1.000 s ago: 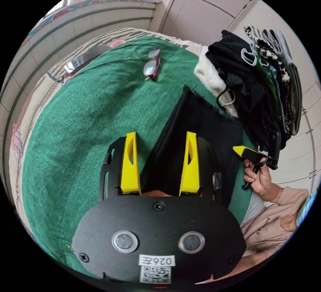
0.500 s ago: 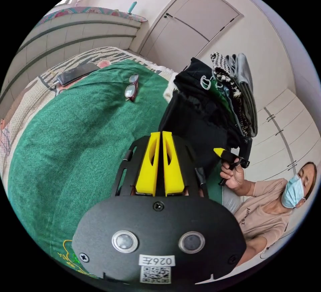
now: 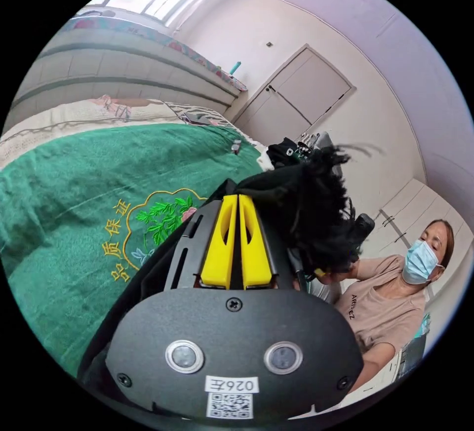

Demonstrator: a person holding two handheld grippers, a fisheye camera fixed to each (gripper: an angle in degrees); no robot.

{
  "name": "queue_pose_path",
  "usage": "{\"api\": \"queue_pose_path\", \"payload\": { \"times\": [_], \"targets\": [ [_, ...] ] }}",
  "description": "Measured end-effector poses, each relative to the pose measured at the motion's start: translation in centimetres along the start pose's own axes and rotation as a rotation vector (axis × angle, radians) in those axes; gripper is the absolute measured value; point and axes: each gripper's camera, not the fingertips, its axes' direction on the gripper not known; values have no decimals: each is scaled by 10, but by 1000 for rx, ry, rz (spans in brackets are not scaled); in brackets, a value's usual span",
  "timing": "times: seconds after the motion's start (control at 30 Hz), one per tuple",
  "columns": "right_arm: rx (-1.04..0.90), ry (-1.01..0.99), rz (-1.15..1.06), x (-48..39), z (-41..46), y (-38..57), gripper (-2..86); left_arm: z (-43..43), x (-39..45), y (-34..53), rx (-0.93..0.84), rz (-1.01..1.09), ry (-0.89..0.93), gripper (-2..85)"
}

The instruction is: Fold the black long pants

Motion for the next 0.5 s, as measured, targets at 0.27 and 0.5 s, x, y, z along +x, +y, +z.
{"api": "queue_pose_path", "payload": {
  "times": [0.27,0.5],
  "targets": [
    [-535,-232,-60,-48,171,1,78,-77,-79,93,145,-318,123,-10],
    [-483,-194,-81,-38,137,-40,25,-98,-7,88,237,-189,-155,-10]
  ]
}}
